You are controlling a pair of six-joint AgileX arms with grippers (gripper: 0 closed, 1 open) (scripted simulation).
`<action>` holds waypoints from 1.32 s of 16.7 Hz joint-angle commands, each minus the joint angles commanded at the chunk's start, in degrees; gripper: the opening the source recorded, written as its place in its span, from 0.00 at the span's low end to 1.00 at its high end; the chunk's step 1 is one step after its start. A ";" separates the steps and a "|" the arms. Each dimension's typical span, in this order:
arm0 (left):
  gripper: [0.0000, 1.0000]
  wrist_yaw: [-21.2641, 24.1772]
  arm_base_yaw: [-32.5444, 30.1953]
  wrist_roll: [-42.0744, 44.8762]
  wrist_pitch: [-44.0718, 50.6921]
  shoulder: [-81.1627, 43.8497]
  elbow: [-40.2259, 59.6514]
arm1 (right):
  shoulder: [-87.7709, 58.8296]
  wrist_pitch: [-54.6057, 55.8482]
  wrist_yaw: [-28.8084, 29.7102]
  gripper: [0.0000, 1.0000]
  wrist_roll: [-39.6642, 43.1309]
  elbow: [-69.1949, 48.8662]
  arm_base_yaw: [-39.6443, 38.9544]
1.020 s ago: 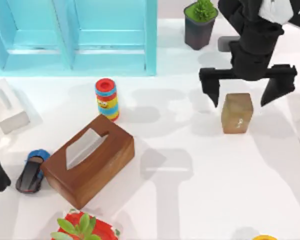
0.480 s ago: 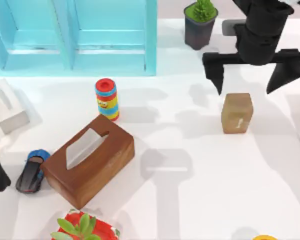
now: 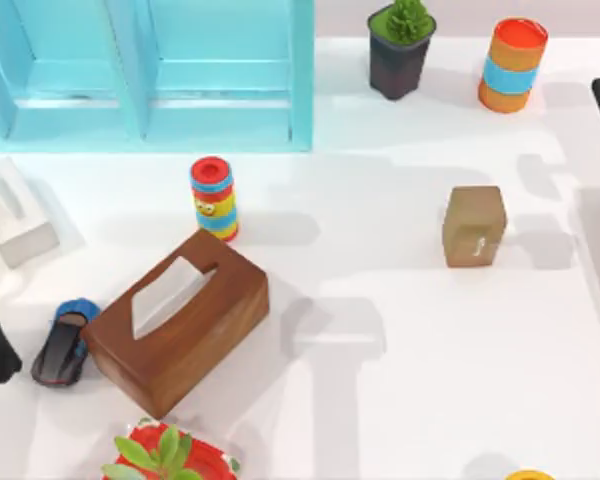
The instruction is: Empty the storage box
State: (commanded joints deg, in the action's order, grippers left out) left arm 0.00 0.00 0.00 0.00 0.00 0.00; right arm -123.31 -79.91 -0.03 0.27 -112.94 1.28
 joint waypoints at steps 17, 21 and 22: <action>1.00 0.00 0.00 0.00 0.00 0.00 0.00 | 8.05 3.41 -0.25 1.00 22.47 11.20 23.87; 1.00 0.00 0.00 0.00 0.00 0.00 0.00 | 7.44 10.33 -0.22 1.00 22.56 17.51 23.94; 1.00 0.00 0.00 0.00 0.00 0.00 0.00 | 7.11 12.44 -0.23 1.00 22.55 19.29 23.96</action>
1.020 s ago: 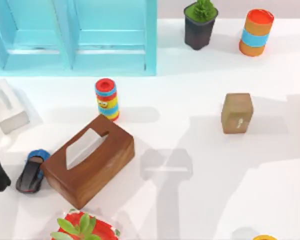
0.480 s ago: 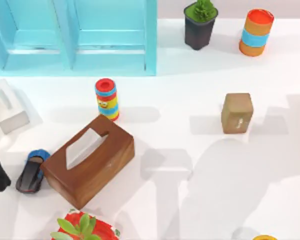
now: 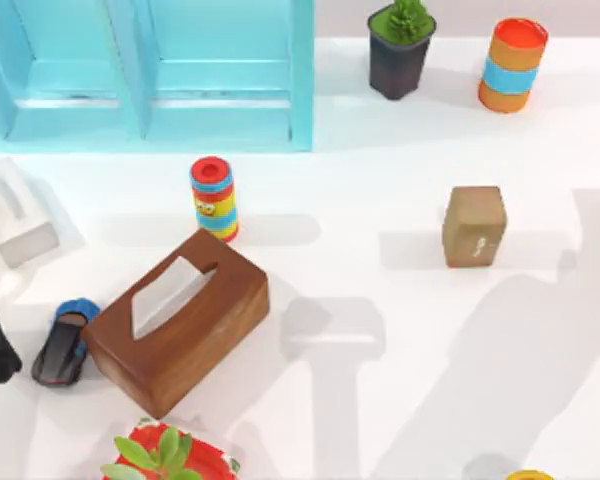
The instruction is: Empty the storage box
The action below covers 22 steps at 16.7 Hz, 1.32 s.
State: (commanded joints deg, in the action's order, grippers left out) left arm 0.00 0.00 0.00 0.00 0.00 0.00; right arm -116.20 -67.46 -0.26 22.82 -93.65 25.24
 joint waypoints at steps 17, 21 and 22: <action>1.00 0.00 0.00 0.00 0.00 0.00 0.00 | -1.89 8.39 0.01 0.40 -0.11 6.46 -0.08; 1.00 0.00 0.00 0.00 0.00 0.00 0.00 | -1.89 8.39 0.01 0.10 -0.11 6.46 -0.08; 1.00 0.00 0.00 0.00 0.00 0.00 0.00 | -1.89 8.39 0.01 0.02 -0.11 6.46 -0.08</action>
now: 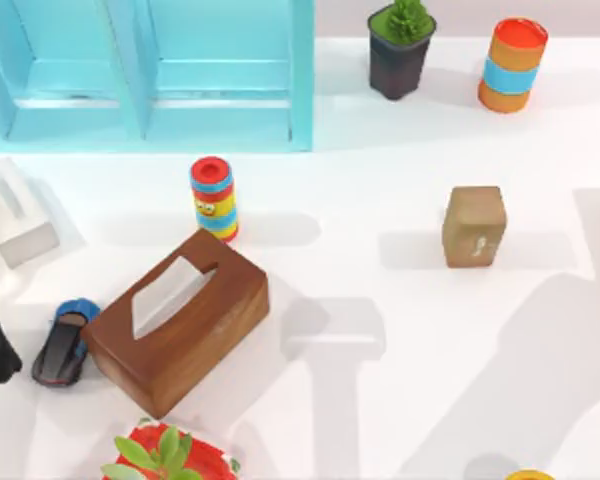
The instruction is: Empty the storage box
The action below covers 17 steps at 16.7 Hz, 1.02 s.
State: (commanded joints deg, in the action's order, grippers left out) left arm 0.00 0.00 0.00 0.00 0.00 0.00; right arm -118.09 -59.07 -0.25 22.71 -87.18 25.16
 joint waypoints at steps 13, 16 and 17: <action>1.00 0.00 0.00 0.00 0.00 0.00 0.00 | 2.87 -3.93 0.64 0.00 0.20 -2.45 -0.64; 1.00 0.00 0.00 0.00 0.00 0.00 0.00 | 5.66 -12.55 3.13 0.00 0.78 -8.75 -1.80; 1.00 0.00 0.00 0.00 0.00 0.00 0.00 | 6.41 -16.26 4.13 0.00 0.86 -11.44 -2.07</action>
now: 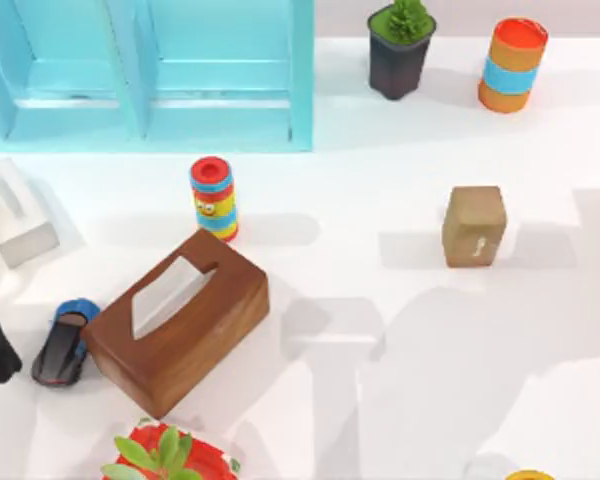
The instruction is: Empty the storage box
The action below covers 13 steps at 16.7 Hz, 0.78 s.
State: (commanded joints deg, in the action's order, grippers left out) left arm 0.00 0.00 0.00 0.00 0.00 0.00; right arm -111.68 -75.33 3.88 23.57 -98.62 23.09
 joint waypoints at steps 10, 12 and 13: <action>1.00 0.00 0.00 0.00 0.00 0.00 0.00 | -4.33 -13.13 -3.85 0.00 -0.65 -16.09 1.90; 1.00 0.00 0.00 0.00 0.00 0.00 0.00 | -4.91 -12.85 -4.16 0.00 -0.65 -16.23 2.32; 1.00 0.00 0.00 0.00 0.00 0.00 0.00 | -4.95 -12.85 -4.17 0.00 -0.65 -16.24 2.34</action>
State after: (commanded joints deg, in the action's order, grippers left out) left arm 0.00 0.00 0.00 0.00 0.00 0.00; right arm -116.63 -88.18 -0.29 22.92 -114.86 25.43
